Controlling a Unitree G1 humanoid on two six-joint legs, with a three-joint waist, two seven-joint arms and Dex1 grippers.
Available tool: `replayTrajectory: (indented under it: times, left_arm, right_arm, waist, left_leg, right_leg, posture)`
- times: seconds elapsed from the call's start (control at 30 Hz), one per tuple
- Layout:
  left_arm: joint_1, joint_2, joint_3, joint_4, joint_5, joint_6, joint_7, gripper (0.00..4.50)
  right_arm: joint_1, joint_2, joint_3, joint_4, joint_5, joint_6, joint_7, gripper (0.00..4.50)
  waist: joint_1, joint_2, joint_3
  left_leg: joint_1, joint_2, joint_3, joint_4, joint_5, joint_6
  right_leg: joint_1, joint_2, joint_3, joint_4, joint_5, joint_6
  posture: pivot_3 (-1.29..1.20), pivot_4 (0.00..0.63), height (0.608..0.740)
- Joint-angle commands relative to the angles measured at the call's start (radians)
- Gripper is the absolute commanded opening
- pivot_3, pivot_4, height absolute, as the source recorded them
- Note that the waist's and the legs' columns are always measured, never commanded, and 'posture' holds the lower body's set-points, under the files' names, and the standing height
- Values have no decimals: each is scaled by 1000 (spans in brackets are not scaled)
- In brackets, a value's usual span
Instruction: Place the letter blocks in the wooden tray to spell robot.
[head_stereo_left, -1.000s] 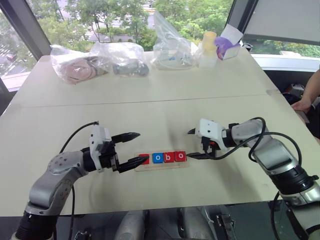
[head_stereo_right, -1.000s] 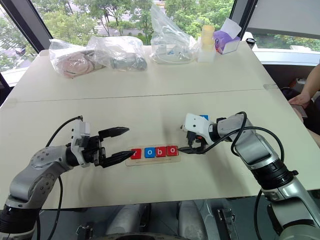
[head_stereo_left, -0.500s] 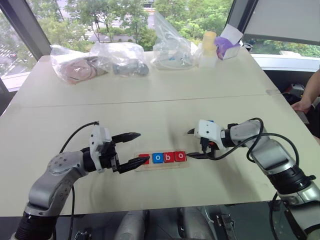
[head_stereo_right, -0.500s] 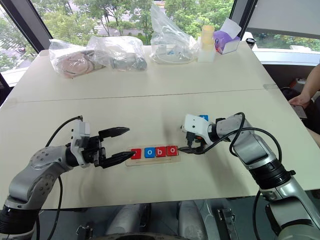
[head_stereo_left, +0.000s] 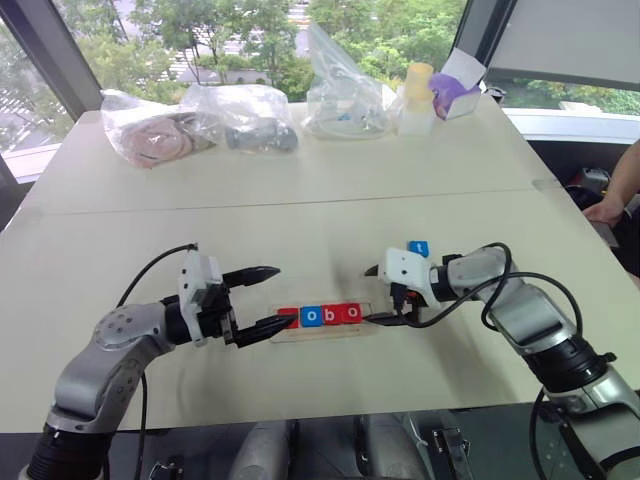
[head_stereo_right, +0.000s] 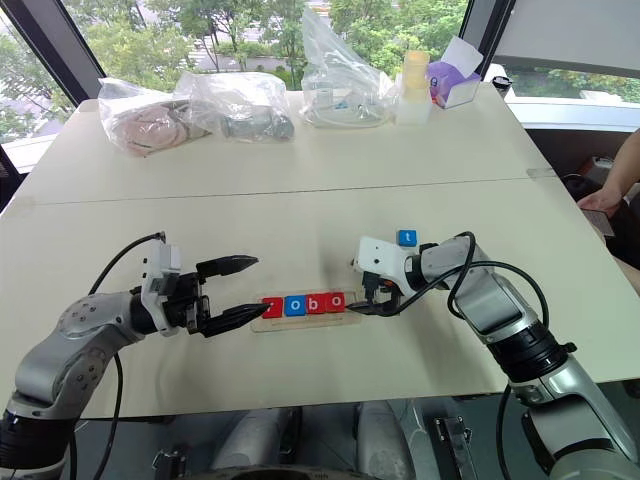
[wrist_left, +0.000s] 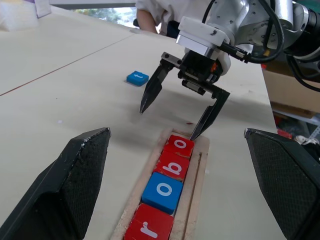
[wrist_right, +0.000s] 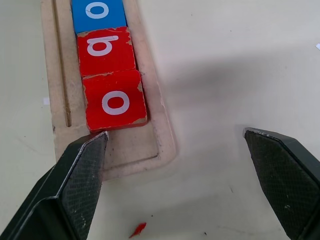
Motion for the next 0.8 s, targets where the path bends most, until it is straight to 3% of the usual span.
replayTrajectory:
  times: [0.03,0.53,0.8]
  left_arm:
    - [3,7,26,-38,-20,-2,4,4500]
    - [3,4,21,-40,-19,-2,12,4500]
    - [-4,0,15,-33,-16,-6,11,4500]
  right_arm:
    - [-21,11,1,-23,-3,-9,-2,4462]
    - [-43,26,7,3,-29,-32,-7,4462]
    - [-79,-31,-113,16,12,21,-20,4462]
  waist:
    - [0,0,0]
    - [0,0,0]
    - [1,0,0]
  left_leg:
    - [0,0,0,0,0,0]
    - [0,0,0,0,0,0]
    - [0,0,0,0,0,0]
  right_leg:
    - [0,0,0,0,0,0]
    - [0,0,0,0,0,0]
    - [0,0,0,0,0,0]
  posture:
    - [0,150,740]
    - [0,150,740]
    - [0,150,740]
